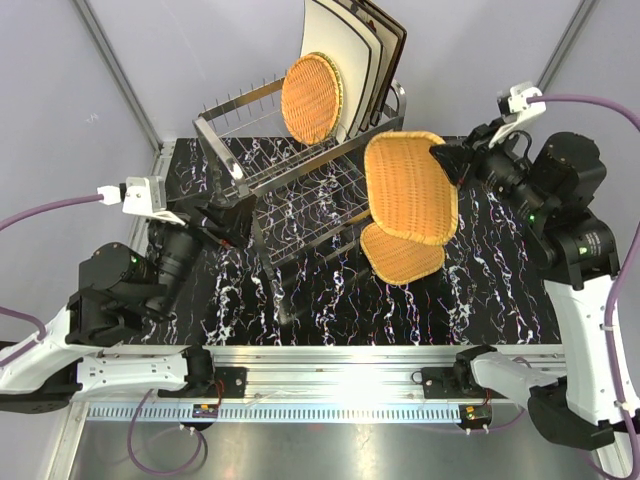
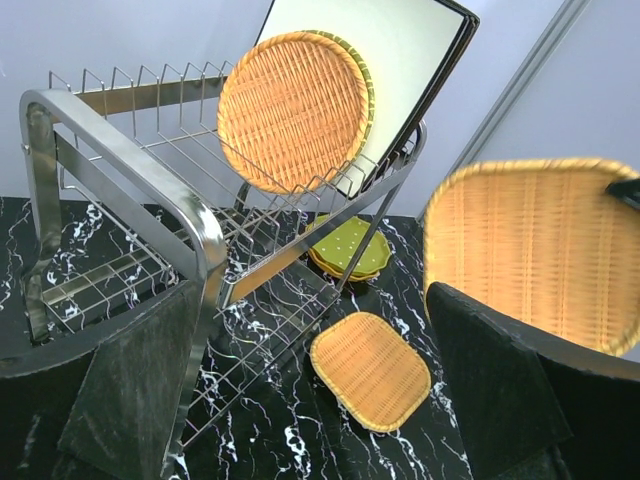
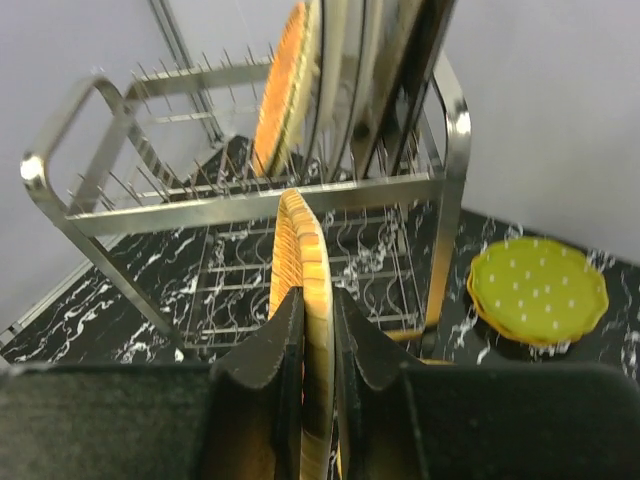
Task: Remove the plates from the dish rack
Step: Place the plate on the table
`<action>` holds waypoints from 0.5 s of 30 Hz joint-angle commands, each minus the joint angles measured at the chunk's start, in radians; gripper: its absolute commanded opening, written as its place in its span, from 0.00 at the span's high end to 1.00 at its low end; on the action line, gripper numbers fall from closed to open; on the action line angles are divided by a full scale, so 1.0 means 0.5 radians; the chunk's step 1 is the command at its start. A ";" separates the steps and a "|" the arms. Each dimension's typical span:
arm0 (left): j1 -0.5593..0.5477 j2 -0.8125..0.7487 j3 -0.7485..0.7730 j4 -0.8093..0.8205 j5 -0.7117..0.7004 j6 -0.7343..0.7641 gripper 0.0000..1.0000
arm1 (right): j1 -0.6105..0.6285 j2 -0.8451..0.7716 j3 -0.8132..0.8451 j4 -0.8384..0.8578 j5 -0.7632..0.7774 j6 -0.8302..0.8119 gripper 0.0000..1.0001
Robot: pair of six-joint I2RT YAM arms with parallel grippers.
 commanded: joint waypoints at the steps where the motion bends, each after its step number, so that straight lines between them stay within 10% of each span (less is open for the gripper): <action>1: 0.017 0.056 0.067 0.095 0.066 0.049 0.01 | -0.109 -0.081 -0.128 0.075 -0.055 0.120 1.00; 15: 0.238 0.176 0.144 -0.046 0.326 -0.086 0.01 | -0.772 0.274 -0.503 -0.152 -1.079 0.011 1.00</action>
